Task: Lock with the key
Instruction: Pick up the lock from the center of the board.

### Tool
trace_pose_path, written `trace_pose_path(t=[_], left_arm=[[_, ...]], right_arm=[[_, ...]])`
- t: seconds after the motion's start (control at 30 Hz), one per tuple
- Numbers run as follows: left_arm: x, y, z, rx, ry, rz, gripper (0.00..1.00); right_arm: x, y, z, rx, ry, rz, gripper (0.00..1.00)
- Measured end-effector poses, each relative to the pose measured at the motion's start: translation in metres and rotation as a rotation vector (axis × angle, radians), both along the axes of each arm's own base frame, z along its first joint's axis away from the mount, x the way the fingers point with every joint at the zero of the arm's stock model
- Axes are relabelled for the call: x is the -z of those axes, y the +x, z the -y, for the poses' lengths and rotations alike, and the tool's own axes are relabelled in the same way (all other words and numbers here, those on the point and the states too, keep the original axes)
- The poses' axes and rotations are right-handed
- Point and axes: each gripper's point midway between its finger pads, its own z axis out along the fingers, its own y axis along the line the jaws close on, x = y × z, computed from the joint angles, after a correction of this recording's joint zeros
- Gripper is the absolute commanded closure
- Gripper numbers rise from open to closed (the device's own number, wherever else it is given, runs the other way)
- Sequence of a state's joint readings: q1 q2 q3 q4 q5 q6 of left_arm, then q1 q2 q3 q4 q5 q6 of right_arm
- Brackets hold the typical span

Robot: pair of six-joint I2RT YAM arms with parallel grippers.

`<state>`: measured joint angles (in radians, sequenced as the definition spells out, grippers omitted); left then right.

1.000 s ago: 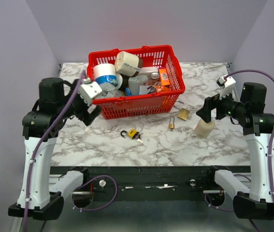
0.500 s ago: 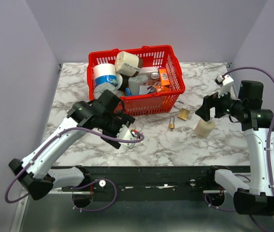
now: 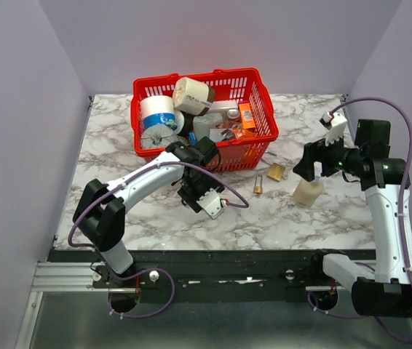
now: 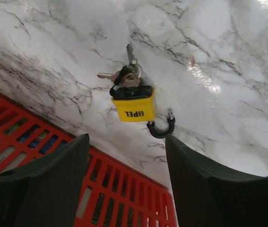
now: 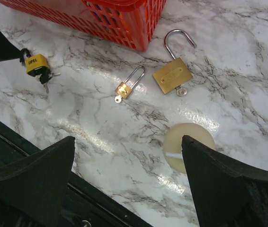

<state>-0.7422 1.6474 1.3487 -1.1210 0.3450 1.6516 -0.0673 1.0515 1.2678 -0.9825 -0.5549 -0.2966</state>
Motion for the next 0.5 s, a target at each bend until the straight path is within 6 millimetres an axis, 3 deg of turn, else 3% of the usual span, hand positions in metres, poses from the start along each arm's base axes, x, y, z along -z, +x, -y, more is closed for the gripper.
trace_pose_path(t=[0.27, 0.5], left_arm=[[0.020, 0.020, 0.010, 0.014, 0.011, 0.089, 0.27], [0.040, 0.019, 0.007, 0.056, 0.058, 0.093, 0.27]], right_arm=[[0.008, 0.004, 0.002, 0.005, -0.008, -0.031, 0.00], [0.010, 0.004, 0.004, 0.006, -0.019, -0.032, 0.00]])
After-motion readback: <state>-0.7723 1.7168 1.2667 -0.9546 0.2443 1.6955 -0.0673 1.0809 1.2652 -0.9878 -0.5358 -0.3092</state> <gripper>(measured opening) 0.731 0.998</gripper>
